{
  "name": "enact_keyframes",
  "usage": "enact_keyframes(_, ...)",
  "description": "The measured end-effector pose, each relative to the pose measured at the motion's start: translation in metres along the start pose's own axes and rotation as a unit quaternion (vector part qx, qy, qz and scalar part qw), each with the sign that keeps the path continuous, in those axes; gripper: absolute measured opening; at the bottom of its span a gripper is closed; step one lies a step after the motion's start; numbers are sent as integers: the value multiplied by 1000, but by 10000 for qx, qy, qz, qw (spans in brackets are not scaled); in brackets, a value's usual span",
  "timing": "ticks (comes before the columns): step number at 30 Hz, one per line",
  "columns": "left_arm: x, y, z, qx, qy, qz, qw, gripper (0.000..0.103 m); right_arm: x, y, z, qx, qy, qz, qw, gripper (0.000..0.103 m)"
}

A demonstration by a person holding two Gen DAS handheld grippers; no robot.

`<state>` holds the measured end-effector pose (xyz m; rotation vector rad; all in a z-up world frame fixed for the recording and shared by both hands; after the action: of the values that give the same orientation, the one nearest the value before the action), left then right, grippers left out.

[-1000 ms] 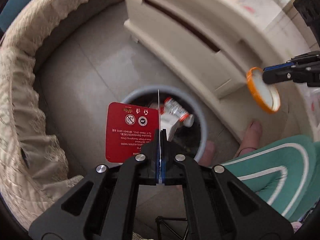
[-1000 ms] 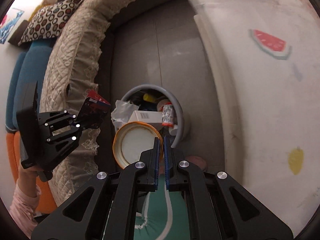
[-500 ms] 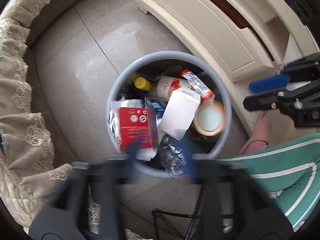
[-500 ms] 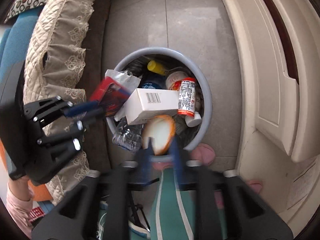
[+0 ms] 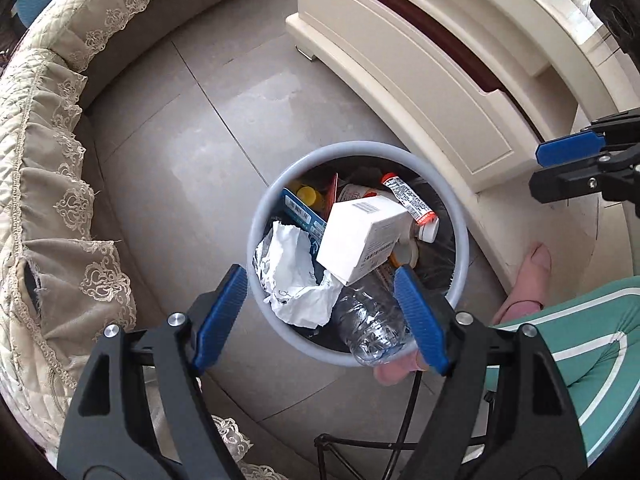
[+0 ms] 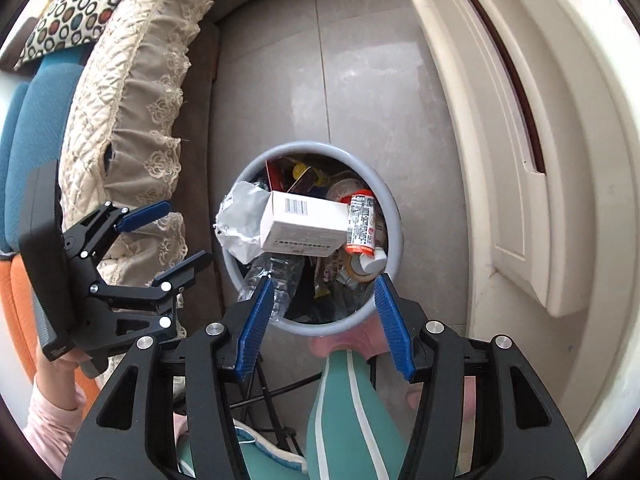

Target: Collect trash

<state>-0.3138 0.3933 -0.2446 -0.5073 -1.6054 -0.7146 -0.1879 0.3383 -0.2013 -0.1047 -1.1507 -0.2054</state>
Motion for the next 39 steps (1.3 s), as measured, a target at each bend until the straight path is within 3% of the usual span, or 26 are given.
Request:
enact_keyframes(10, 41, 5, -9, -69, 47, -423, 9991, 74, 49, -12, 2, -8, 153, -458, 9988, 54)
enact_keyframes(13, 63, 12, -19, -117, 84, -714, 9973, 83, 74, -18, 0, 27, 244, -721, 9971, 54)
enact_keyframes(18, 110, 29, -57, -552, 158, -1381, 9888, 85, 122, -37, -14, -86, 347, -1327, 9905, 54)
enact_keyframes(23, 140, 46, -96, -891, 58, -1825, 9791, 85, 169, -68, -45, -386, 71, -1810, 9827, 57)
enact_keyframes(32, 173, 72, -181, -1552, -362, -2261, 9610, 87, 242, -138, -100, -1171, -173, -2674, 9563, 67)
enact_keyframes(39, 191, 80, -258, -2050, -769, -2515, 9428, 89, 290, -208, -147, -1888, -609, -3271, 9239, 76)
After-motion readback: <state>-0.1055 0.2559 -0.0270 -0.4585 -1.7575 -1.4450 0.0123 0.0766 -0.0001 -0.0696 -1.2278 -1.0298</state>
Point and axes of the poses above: each gripper's, at about its wrist camera, not at the fingertips, and x roughly against the way its jaws point, z to its left, y to its top, the point moved 4 cm from there along -x, roughly the way its jaws point, and after that the axes turned 7 degrees about x, right-handed, at the moved point
